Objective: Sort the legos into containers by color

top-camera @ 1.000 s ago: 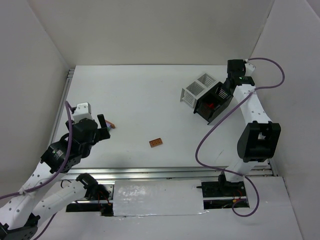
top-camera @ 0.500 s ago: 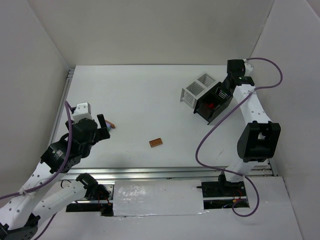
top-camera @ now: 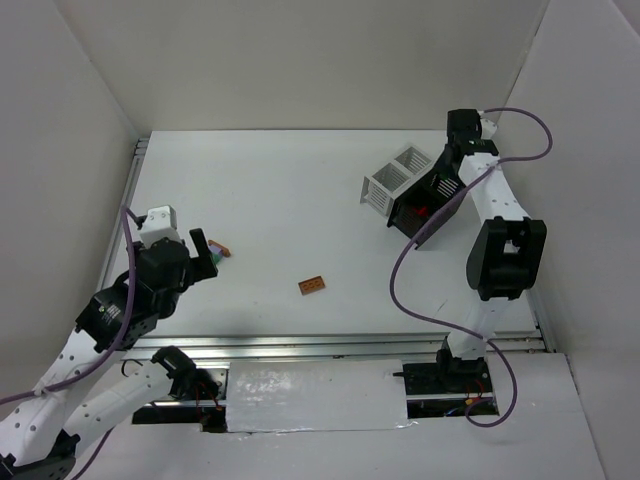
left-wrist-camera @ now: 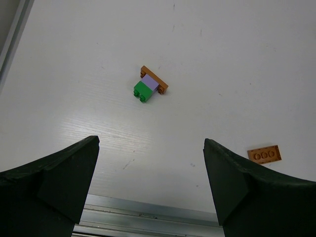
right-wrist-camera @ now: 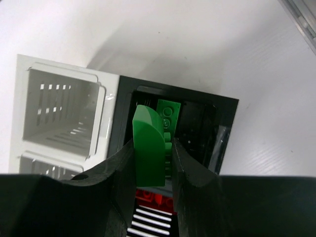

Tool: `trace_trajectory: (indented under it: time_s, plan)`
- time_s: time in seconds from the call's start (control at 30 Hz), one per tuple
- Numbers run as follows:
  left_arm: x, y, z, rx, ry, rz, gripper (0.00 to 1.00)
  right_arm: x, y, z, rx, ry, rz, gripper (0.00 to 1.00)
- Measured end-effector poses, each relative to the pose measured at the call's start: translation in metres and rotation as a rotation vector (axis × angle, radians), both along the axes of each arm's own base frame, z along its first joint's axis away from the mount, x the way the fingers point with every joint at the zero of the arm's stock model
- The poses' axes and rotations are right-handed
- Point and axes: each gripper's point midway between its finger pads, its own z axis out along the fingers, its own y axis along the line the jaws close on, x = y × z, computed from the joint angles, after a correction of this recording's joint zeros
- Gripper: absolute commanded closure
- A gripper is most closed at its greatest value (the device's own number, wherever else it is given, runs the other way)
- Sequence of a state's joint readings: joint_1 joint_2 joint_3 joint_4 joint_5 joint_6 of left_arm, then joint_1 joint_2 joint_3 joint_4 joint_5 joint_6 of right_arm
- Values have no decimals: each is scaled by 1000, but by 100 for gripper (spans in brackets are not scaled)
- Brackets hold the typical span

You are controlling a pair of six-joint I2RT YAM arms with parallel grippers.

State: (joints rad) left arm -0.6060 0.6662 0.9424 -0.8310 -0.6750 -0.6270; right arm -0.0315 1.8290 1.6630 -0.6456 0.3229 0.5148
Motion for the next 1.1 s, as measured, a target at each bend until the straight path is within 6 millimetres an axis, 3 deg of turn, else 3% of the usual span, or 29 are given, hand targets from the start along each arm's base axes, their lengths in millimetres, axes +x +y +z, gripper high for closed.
trace_trajectory:
  time_s: [0.03,0.13,0.17,0.33,0.47,0.57,0.63,0.67,0.8,0.87,0.97,1.1]
  plan:
    - [0,0,1,-3,-4,0,0,3,-1,-3,-2,8,-1,86]
    - [0,0,1,-3,-6,-1,1,7,-1,-16,0,37,-1,44]
    - [0,0,1,0,-3,-2,0,6,0,-18,1,44,-2,35]
    - [1,-1,-2,15,11,-12,0,4,0,-20,0,56,-1,16]
    - [2,-2,-3,23,18,-14,1,3,2,-15,-3,48,7,15]
    - [5,1,-7,32,34,4,0,0,11,2,-6,12,23,14]
    - [9,5,-12,31,57,39,1,-9,31,19,-8,-22,66,13]
    - [13,8,-17,19,78,74,1,-15,49,29,-11,-46,107,1]
    - [32,20,-50,-53,207,227,0,-61,158,72,36,-171,398,0]
    - [48,14,-73,-84,272,268,0,-92,206,88,90,-228,554,1]
    - [68,4,-116,-89,391,307,1,-125,228,95,158,-284,668,0]
    - [82,1,-154,-101,474,368,0,-152,232,66,208,-259,729,0]
